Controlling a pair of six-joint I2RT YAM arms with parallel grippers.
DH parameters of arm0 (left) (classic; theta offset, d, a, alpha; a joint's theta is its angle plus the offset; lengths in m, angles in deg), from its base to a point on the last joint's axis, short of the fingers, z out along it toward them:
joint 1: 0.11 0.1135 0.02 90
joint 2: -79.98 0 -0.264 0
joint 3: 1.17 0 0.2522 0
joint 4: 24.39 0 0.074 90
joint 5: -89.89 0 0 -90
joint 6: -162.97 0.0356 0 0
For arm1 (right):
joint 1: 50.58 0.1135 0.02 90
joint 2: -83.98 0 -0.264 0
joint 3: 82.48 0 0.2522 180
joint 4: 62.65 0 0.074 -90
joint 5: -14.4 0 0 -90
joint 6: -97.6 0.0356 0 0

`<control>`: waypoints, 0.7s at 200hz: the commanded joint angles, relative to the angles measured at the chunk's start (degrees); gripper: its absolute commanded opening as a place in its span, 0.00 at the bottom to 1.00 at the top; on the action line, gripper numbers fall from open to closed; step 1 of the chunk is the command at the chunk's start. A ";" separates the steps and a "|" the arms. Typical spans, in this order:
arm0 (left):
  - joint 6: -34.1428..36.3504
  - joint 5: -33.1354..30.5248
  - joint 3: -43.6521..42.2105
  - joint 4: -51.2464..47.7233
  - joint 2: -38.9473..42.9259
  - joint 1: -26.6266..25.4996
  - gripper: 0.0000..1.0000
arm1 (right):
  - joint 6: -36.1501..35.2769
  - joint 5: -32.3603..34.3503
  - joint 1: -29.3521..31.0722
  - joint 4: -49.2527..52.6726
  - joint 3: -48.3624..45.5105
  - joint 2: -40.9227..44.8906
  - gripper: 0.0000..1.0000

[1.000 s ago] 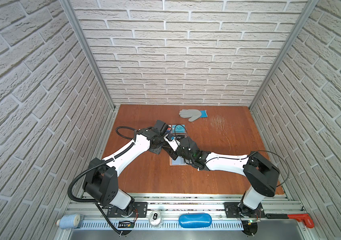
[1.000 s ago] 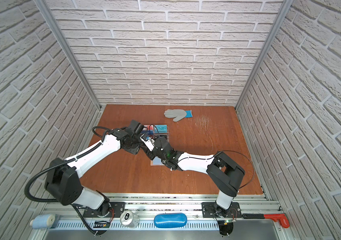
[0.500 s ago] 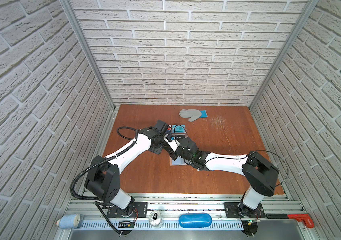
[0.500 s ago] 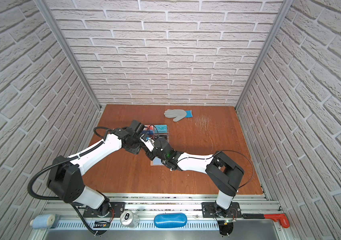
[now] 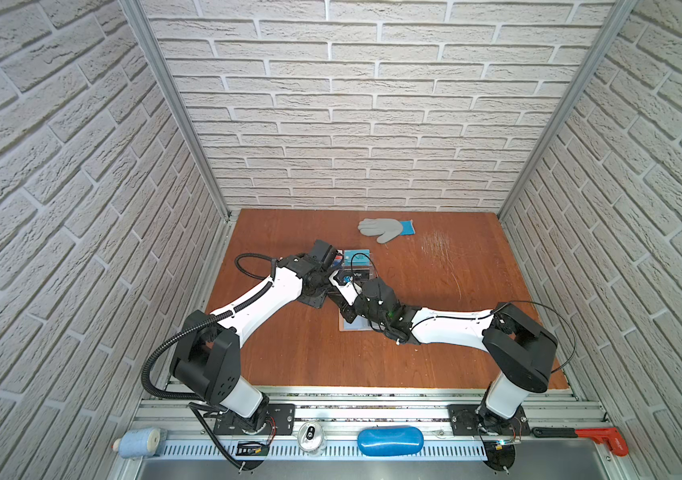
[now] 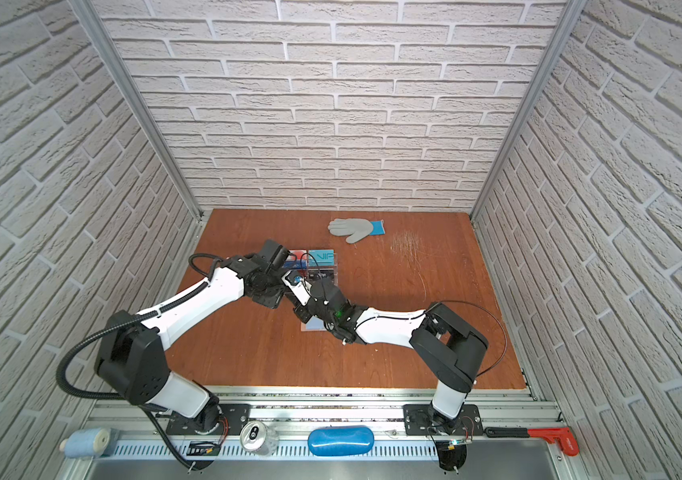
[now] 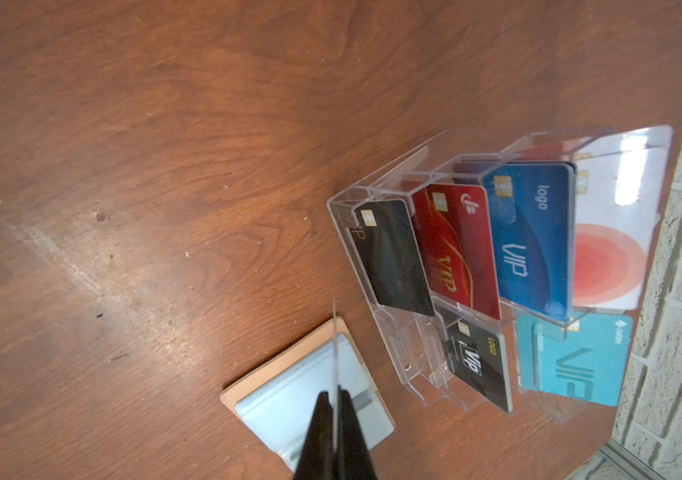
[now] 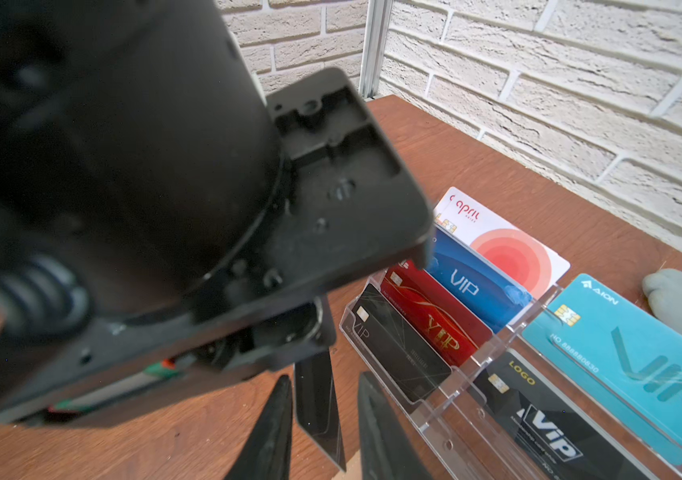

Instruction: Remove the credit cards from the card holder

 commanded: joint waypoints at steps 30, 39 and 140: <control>-0.66 -0.02 0.39 0.87 -0.22 0.64 0.03 | 0.86 -0.51 0.37 -3.68 -0.22 -0.96 0.21; -0.66 0.00 0.45 0.86 -0.27 0.71 0.03 | 0.91 -0.53 0.37 -3.78 -0.25 -1.11 0.20; -0.32 0.42 0.09 1.58 -0.33 1.07 0.04 | 1.25 -0.32 0.19 -3.93 -0.29 -1.50 0.09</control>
